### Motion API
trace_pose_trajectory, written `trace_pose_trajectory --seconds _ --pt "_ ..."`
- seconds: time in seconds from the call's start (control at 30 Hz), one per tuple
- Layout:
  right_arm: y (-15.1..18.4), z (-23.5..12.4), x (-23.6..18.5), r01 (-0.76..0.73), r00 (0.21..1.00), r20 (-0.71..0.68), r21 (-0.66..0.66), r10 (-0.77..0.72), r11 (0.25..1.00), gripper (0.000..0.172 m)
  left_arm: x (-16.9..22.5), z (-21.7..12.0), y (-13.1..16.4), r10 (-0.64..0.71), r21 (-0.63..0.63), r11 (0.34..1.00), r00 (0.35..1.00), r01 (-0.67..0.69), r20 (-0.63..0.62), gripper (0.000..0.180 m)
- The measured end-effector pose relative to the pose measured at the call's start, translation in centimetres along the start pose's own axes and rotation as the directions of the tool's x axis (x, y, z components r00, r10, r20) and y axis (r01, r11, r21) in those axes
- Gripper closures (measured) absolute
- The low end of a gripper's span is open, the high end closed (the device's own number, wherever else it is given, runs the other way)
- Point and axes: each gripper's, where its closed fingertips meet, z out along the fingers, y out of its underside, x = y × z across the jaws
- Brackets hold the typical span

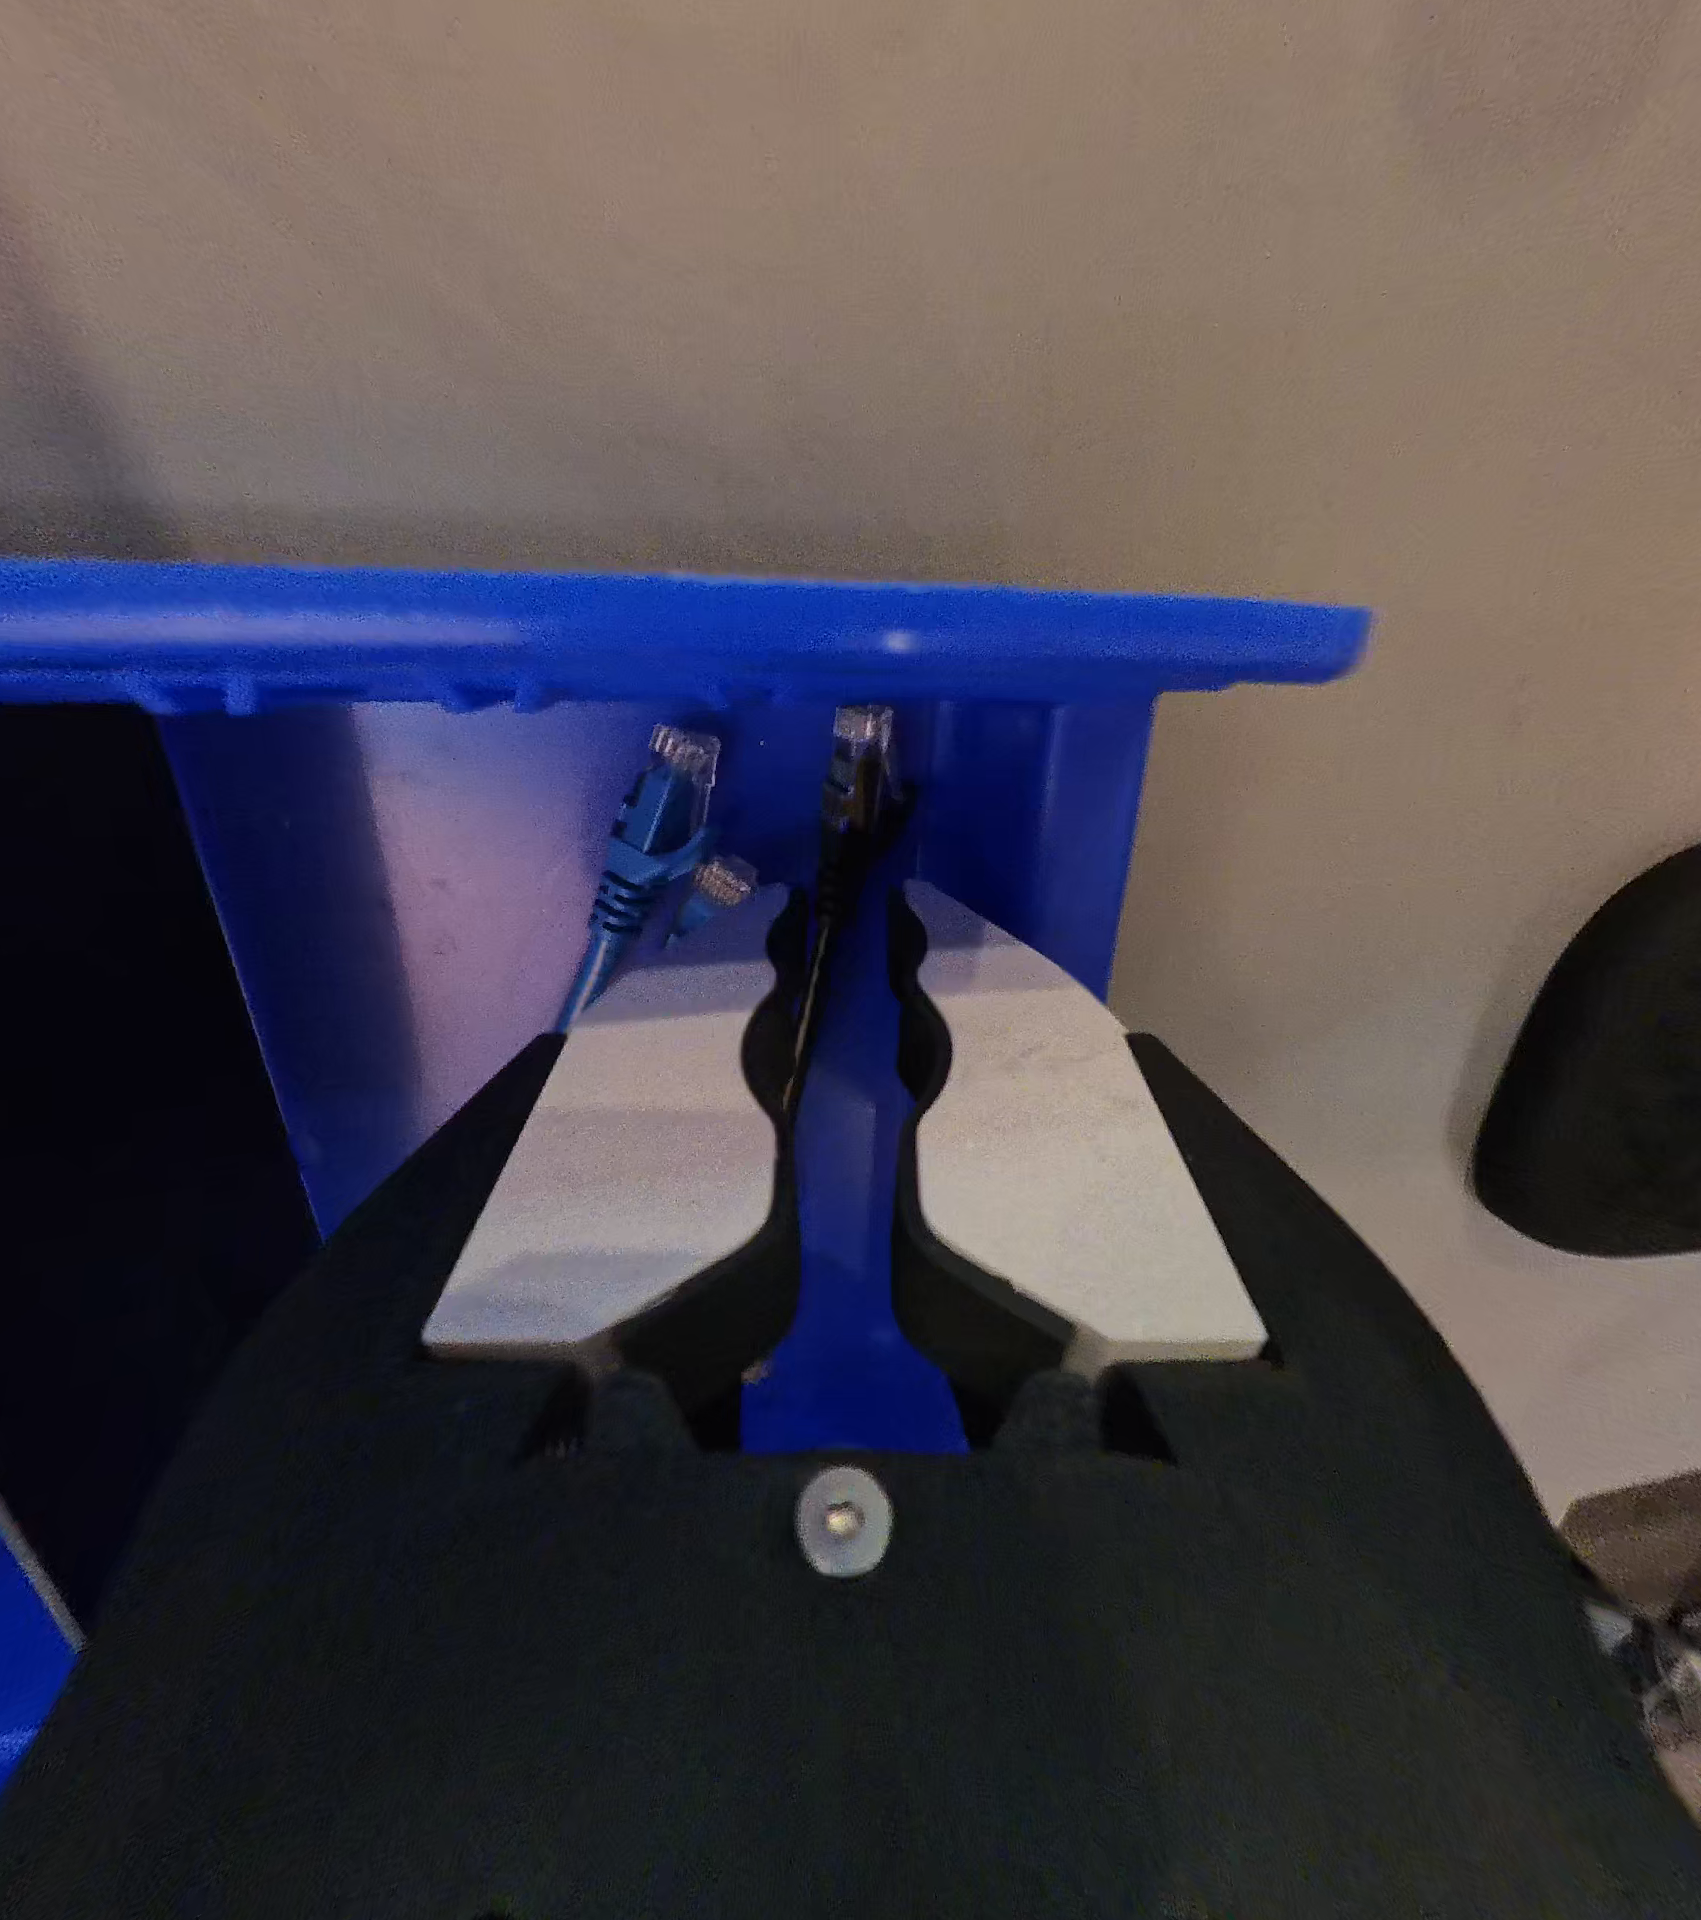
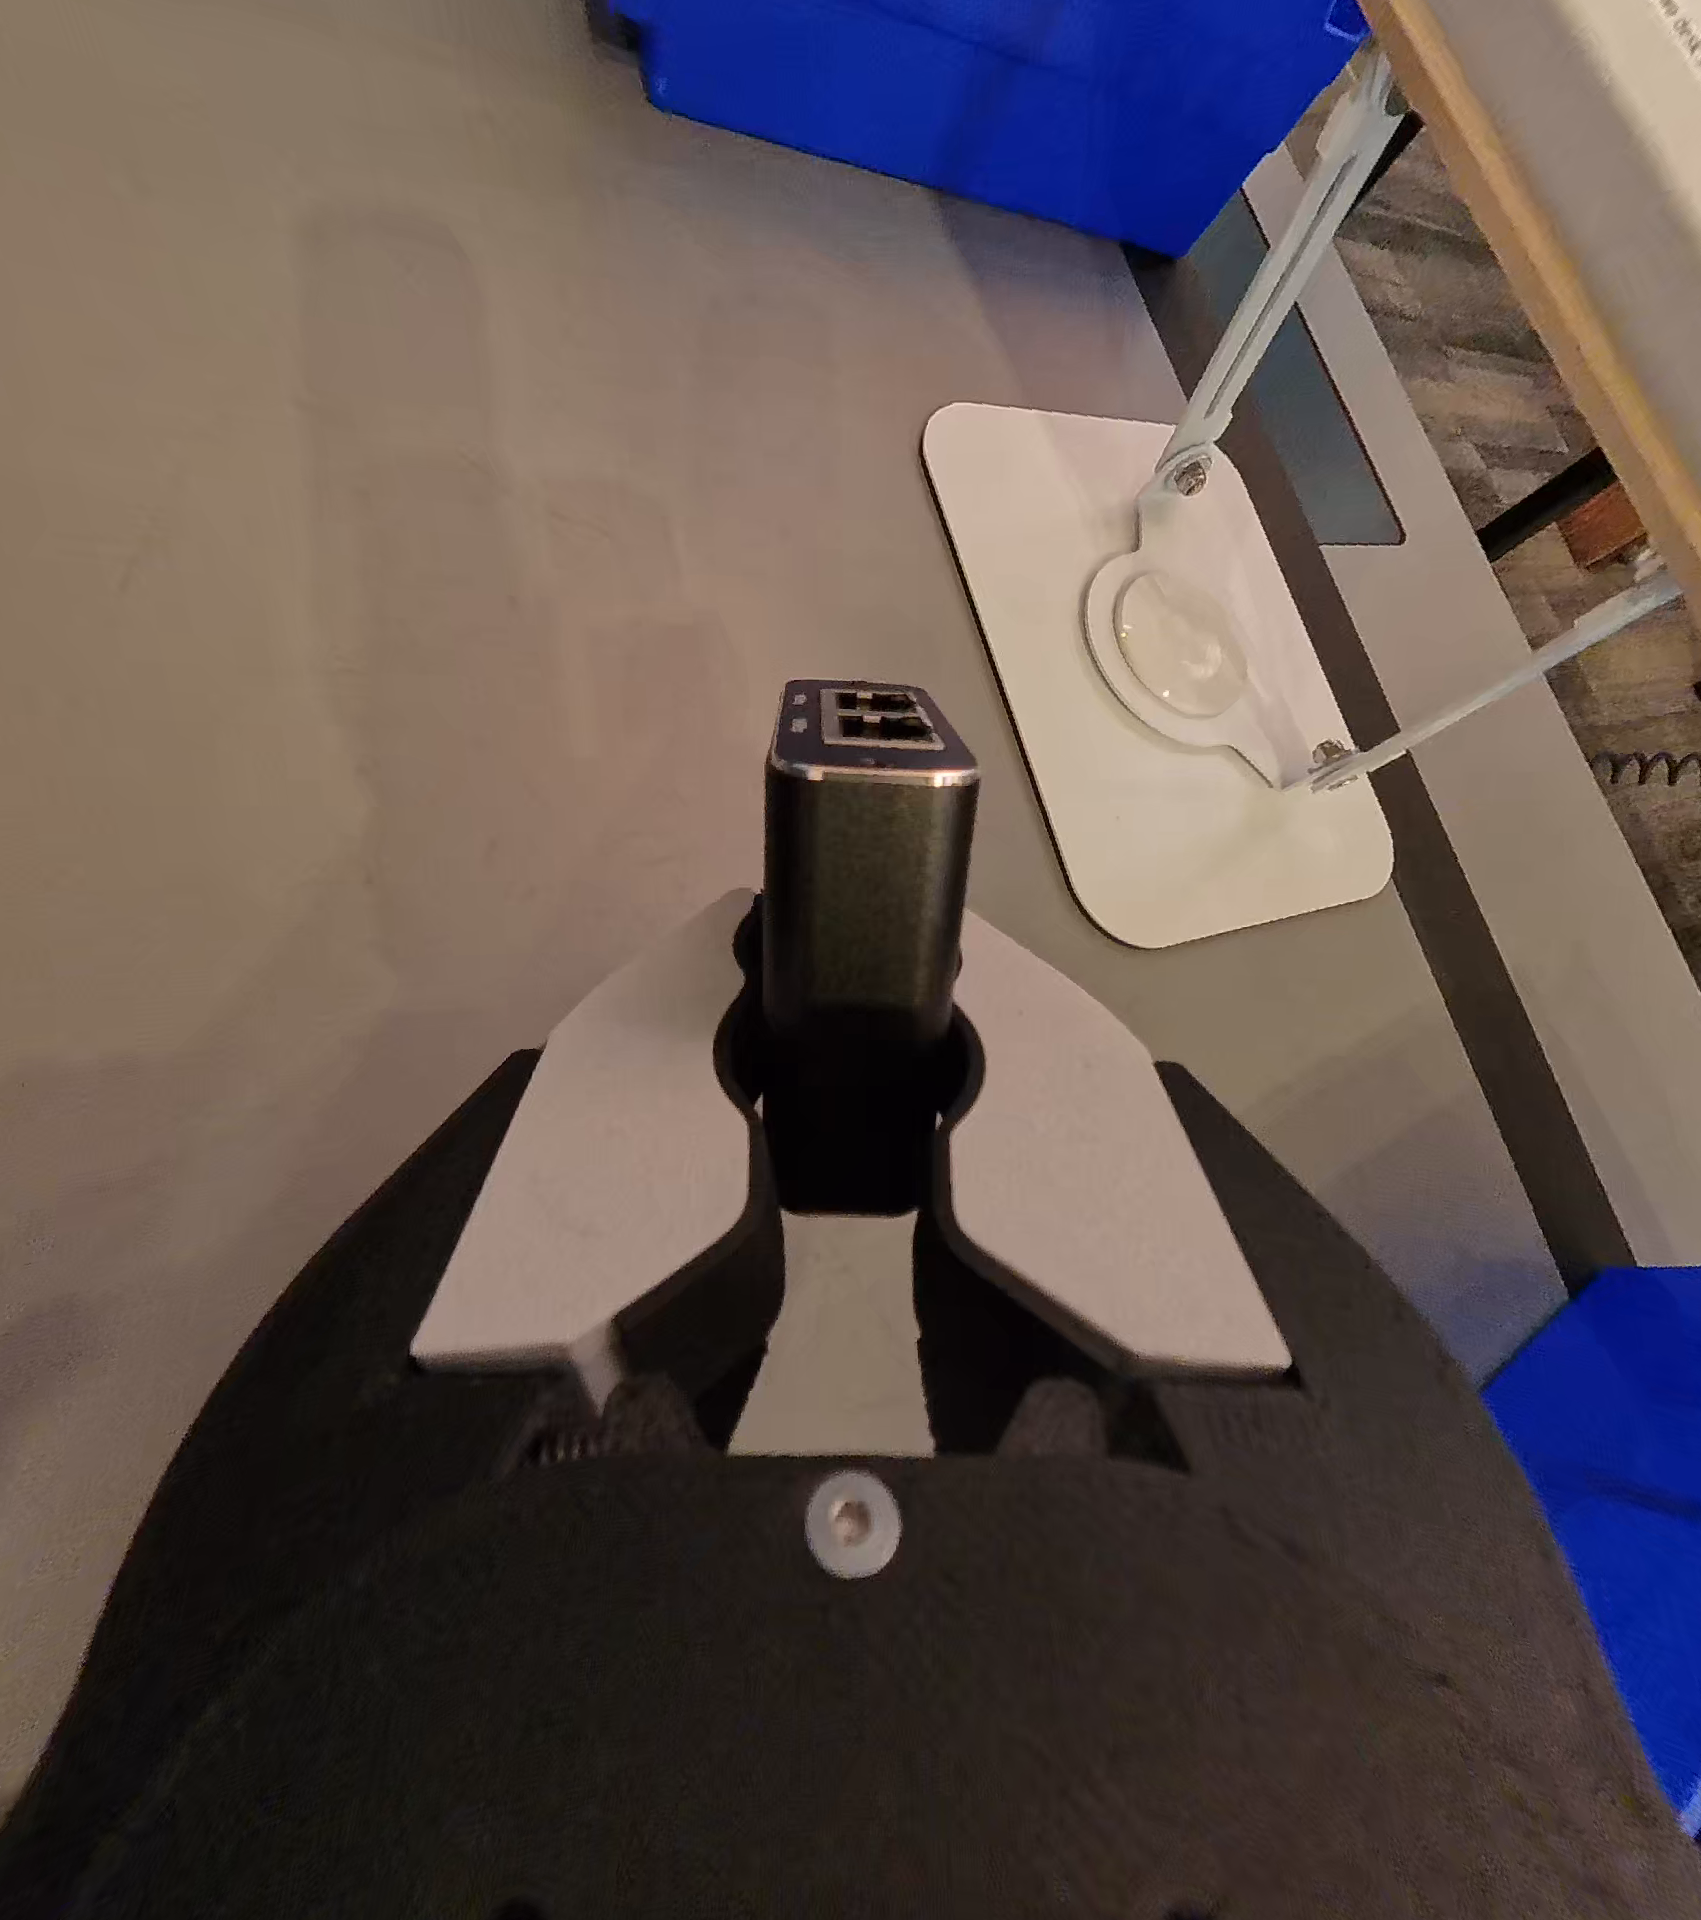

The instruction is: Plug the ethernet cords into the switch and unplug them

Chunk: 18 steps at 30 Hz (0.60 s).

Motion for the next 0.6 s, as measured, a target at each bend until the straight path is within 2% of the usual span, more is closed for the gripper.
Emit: trace_pose_trajectory --seconds 0.03,0.13,0.33,0.43,0.6 --pt "0.2 0.0 0.0 -0.003 1.0 0.0 -0.001 0.003 1.0 0.145 0.0 0.4 0.3 0.005 -0.028 1.0 1.0 -0.005 -0.011 0.166" --pt "0.5 -0.1 0.2 -0.009 1.0 -0.002 0.002 0.009 1.0 0.145 -0.3 1.6 0.5 0.024 -0.06 0.998 1.0 -0.025 -0.012 0.164" --pt "1.0 -0.3 0.5 -0.018 1.0 -0.006 0.007 0.018 1.0 0.145 -0.3 1.7 0.3 0.03 -0.037 0.999 0.999 -0.028 0.037 0.169" --pt "1.1 -0.3 0.5 -0.017 1.0 -0.005 0.009 0.017 1.0 0.145 -1.4 1.3 1.0 0.03 -0.055 0.998 0.988 -0.022 0.153 0.172" --pt "0.7 -0.7 0.6 -0.008 1.0 -0.014 0.014 0.008 1.0 0.145 -2.9 -1.8 1.2 -0.013 0.019 1.0 0.948 0.008 0.319 0.172"
